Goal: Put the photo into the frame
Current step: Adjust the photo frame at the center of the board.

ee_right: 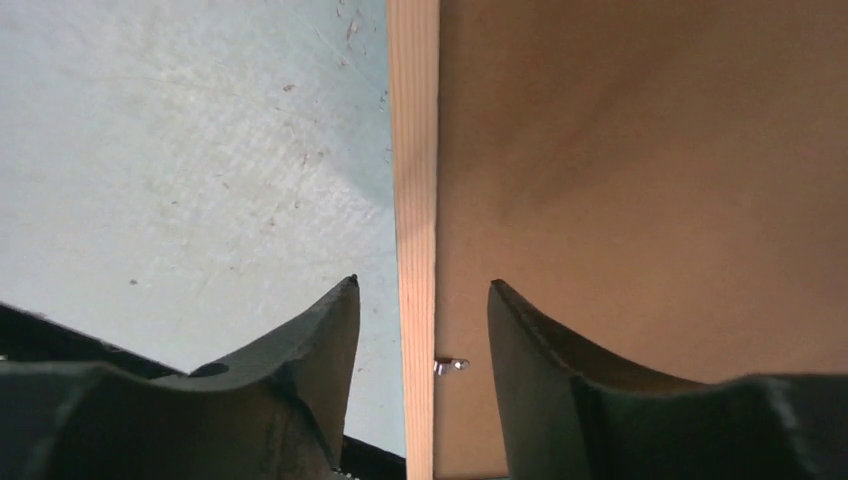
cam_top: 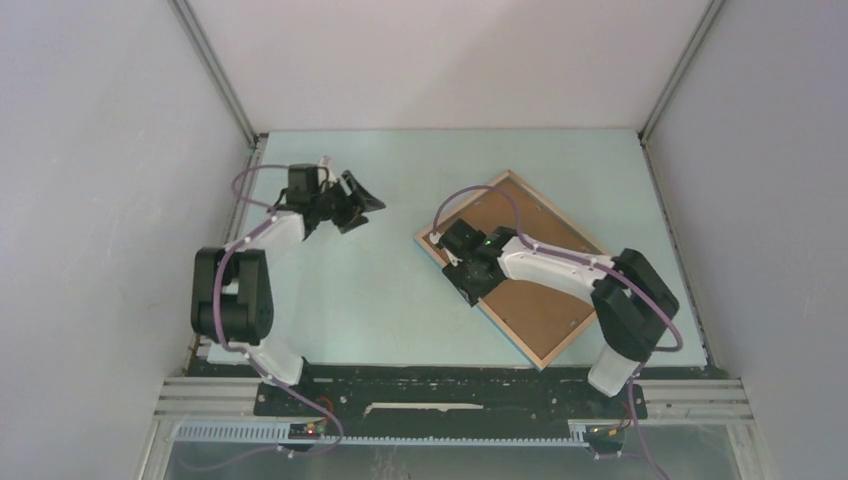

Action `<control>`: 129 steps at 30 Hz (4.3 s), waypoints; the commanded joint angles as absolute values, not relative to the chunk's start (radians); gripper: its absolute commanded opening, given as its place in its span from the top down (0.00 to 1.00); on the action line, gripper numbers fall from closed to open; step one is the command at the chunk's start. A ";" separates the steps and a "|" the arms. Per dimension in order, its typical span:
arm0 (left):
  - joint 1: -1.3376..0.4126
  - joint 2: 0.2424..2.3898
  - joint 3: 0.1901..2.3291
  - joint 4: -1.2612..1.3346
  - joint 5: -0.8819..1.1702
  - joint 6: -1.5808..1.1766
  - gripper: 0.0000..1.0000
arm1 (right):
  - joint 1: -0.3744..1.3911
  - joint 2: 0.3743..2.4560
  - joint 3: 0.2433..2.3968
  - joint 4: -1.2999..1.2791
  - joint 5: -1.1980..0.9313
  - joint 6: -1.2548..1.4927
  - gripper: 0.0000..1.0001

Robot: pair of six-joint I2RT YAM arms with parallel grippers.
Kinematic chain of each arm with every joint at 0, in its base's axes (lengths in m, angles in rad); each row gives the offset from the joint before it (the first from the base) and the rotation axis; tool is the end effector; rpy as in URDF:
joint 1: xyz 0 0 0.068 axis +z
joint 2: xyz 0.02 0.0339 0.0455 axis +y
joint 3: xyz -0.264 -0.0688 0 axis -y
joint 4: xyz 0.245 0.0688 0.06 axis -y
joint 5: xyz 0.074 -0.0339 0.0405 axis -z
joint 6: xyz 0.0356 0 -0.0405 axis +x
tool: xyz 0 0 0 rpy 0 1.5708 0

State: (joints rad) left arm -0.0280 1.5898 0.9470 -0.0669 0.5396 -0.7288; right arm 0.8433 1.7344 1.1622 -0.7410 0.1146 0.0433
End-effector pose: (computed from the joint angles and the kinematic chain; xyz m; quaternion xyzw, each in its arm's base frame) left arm 0.3357 -0.0277 0.2105 -0.1962 0.8608 -0.3737 0.2843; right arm 0.2220 0.2432 0.1860 -0.3788 0.9148 0.0037 0.1402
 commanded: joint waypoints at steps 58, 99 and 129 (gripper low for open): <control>-0.327 2.069 1.344 -0.007 0.705 -0.735 0.31 | -0.266 1.411 0.608 -0.234 -0.254 0.616 0.32; -0.165 2.175 1.511 0.099 0.385 -0.722 0.32 | -0.195 1.458 0.773 -0.300 -0.415 0.453 0.34; -0.249 1.855 0.820 0.477 0.585 -1.050 0.29 | -0.157 1.536 0.802 -0.274 -0.366 0.445 0.31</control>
